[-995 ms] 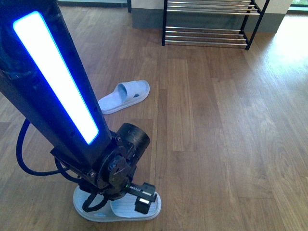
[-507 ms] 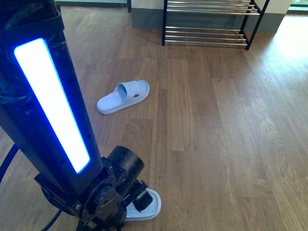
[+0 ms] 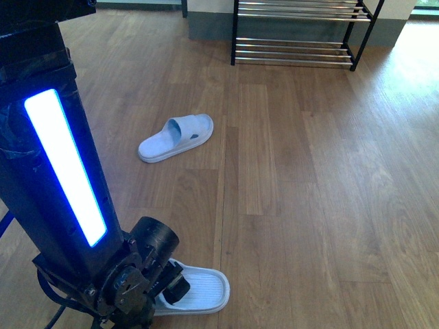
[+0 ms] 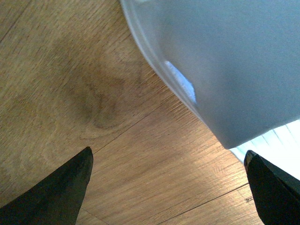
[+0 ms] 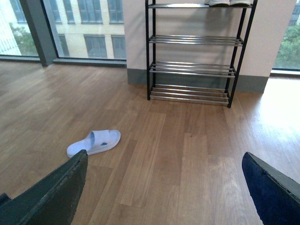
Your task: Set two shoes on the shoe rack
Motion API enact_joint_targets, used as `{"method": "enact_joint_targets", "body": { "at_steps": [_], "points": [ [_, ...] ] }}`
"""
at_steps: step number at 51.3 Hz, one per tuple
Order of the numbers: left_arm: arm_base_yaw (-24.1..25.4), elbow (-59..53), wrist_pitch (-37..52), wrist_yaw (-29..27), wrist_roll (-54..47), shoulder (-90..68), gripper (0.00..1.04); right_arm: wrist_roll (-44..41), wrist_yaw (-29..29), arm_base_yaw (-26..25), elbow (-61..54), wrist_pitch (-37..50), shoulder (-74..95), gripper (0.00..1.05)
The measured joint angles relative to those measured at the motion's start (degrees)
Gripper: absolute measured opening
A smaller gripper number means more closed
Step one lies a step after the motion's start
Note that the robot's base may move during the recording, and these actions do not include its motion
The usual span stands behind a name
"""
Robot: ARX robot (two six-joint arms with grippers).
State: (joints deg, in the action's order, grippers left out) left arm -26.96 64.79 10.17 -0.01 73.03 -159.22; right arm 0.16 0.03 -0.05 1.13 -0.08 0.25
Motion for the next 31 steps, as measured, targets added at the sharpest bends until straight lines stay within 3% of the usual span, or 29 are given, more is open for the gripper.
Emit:
{"method": "enact_joint_targets", "body": {
  "at_steps": [13,21,31],
  "points": [
    [-0.2,1.7,0.9,-0.7,-2.4,-1.2,0.95,0.0,0.0,0.0,0.0,0.0,0.0,0.95],
    [1.3,3.2,-0.7,-4.8,-4.8,-2.2,0.95,0.0,0.0,0.0,0.0,0.0,0.0,0.95],
    [2.7,4.9,-0.8,-5.7,-7.3,-3.7,0.95,0.0,0.0,0.0,0.0,0.0,0.0,0.95]
  ]
}}
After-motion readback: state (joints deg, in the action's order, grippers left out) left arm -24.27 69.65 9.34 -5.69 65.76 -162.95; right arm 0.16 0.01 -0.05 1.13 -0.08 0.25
